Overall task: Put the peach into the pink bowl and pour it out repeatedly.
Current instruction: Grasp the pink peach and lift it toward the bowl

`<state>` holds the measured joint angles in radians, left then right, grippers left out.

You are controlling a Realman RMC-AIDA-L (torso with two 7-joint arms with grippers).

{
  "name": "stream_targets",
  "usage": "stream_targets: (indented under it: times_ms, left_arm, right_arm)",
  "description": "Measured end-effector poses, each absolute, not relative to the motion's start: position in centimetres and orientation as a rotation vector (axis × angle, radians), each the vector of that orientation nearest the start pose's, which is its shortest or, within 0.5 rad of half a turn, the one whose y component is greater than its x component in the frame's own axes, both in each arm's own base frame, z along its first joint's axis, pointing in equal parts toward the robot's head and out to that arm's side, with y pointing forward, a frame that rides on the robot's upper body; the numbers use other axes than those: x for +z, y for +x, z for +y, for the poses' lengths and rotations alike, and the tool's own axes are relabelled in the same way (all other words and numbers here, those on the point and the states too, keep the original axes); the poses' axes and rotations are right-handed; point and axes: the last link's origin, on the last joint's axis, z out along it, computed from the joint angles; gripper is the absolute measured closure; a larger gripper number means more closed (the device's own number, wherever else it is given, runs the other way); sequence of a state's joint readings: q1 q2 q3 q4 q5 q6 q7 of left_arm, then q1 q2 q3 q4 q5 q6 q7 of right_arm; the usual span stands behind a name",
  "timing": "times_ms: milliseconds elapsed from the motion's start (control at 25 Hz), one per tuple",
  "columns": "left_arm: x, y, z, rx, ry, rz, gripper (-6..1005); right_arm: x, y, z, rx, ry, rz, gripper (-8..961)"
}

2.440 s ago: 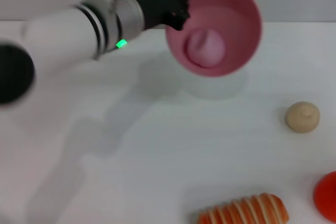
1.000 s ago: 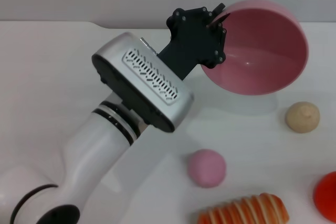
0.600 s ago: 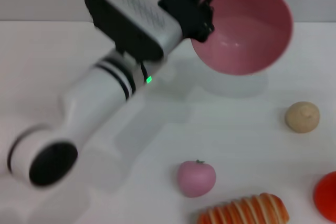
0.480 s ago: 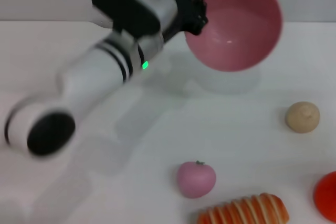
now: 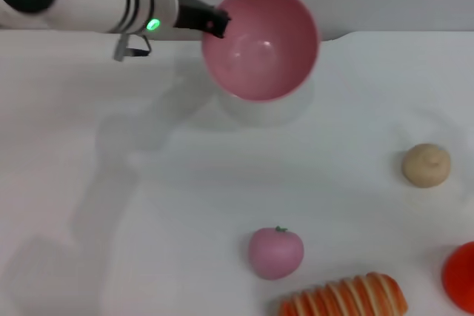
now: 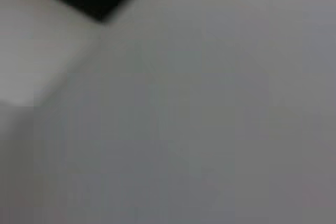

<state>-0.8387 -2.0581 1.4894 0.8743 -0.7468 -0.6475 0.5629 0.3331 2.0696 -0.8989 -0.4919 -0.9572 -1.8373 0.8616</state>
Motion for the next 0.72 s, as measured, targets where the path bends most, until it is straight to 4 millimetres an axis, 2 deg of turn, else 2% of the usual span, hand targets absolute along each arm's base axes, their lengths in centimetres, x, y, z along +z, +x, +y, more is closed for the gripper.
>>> stream_targets:
  times_ms: [160,240,360,440,520,720]
  left_arm:
    - [-2.9,-14.4,46.5,-0.084,-2.314,-0.768,952]
    - [-2.9,-14.6,46.5,-0.081,-2.315,-0.776,952]
    - [-3.0,-15.1,46.2,-0.065,-2.324,-0.800,952]
    - [-3.0,-15.2,46.1,-0.062,-2.325,-0.802,952]
    - [-3.0,-15.3,46.1,-0.057,-2.328,-0.806,952]
    - [-2.9,-15.6,46.0,-0.056,-2.323,-0.816,952]
  right_arm:
    - [7.4,21.1,28.5,1.497,-2.355,0.001,320]
    - [7.4,19.3,28.9,1.364,-2.606,0.052,320]
    - [6.4,17.0,30.0,0.981,-2.930,0.222,320]
    - [5.3,16.0,31.0,0.700,-3.036,0.371,320]
    - [3.8,15.3,32.1,0.471,-3.070,0.497,320]
    - [-1.0,15.4,33.7,-0.017,-3.087,0.574,322]
